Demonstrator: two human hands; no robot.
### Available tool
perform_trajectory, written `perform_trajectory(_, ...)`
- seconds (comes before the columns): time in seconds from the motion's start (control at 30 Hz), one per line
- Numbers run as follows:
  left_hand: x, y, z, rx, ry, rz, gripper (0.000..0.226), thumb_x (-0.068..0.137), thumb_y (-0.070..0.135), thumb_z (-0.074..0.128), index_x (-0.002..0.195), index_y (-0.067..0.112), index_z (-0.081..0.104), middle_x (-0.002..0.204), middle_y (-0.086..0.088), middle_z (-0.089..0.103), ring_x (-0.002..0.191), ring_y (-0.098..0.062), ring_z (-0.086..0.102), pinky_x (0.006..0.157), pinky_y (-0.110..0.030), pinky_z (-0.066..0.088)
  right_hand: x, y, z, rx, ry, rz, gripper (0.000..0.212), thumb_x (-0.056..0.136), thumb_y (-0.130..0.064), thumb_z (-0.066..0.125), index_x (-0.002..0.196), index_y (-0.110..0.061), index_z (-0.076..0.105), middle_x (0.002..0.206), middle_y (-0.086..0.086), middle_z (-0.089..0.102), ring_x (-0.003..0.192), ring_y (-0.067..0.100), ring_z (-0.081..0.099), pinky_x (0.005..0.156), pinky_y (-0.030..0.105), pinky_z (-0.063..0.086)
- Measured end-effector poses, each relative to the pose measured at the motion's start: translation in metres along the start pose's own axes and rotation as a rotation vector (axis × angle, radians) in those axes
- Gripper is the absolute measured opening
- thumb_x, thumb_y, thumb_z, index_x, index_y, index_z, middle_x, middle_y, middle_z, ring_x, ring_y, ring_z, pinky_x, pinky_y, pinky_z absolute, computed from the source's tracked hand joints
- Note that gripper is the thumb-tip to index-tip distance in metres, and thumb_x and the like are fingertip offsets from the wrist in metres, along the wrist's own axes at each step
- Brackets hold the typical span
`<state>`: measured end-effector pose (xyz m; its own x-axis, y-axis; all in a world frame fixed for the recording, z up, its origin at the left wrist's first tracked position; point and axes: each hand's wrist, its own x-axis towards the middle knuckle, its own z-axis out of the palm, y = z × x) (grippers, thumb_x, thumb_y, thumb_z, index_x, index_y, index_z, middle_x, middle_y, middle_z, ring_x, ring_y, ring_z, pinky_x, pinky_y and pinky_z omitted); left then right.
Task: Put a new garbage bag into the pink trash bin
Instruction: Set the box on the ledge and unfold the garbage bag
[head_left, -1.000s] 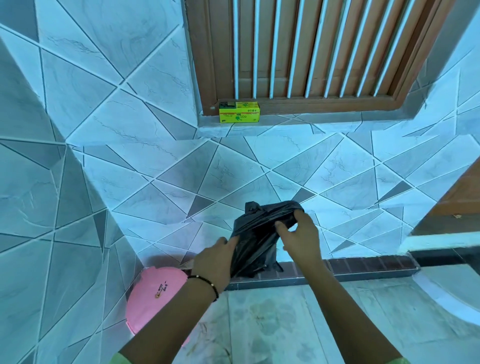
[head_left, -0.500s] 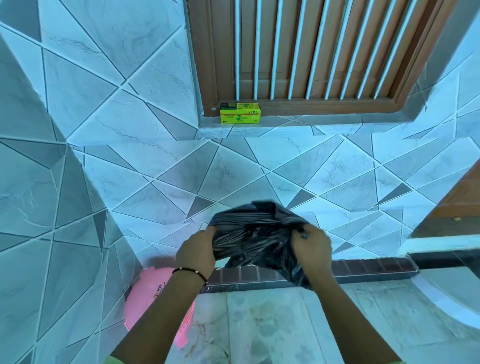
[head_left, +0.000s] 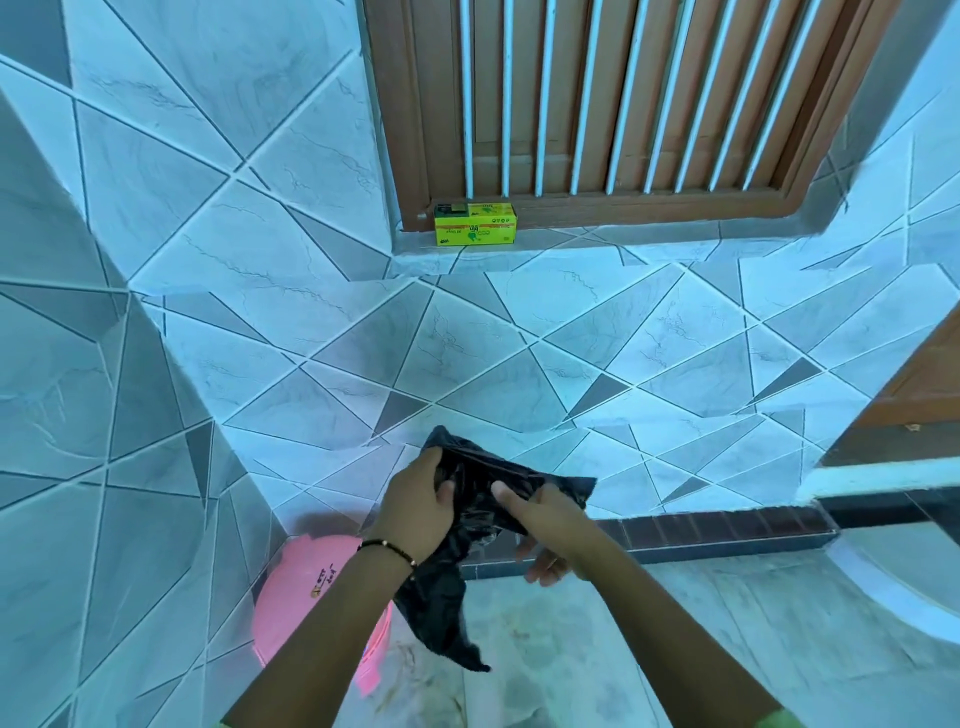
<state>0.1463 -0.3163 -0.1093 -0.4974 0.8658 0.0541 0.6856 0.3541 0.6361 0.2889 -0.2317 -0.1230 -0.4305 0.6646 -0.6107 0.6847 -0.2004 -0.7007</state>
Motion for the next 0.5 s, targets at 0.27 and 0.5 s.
perform_trajectory(0.27,-0.001,-0.02,-0.016,-0.076,0.232,-0.192,0.035,0.08,0.002,0.058,0.114,0.004,0.055,0.109,-0.02,0.066,0.098,-0.037,0.06,0.083,-0.035,0.045,0.01,0.017,0.001,0.097,0.39,-0.214,0.032,0.078,0.009,0.046,0.069,-0.02,0.055,0.07,0.009,0.06,0.05,0.025,0.059,0.049,0.026,0.045)
perform_trajectory(0.5,0.007,-0.053,-0.028,-0.112,0.218,-0.456,0.045,0.082,0.009,0.054,0.125,-0.001,0.043,0.118,-0.028,0.059,0.108,-0.043,0.055,0.088,-0.04,0.043,-0.007,0.021,-0.022,-0.545,0.557,-0.438,0.033,0.088,-0.012,0.046,0.112,-0.023,0.065,0.11,0.002,0.065,0.096,0.024,0.061,0.077,0.03,0.048)
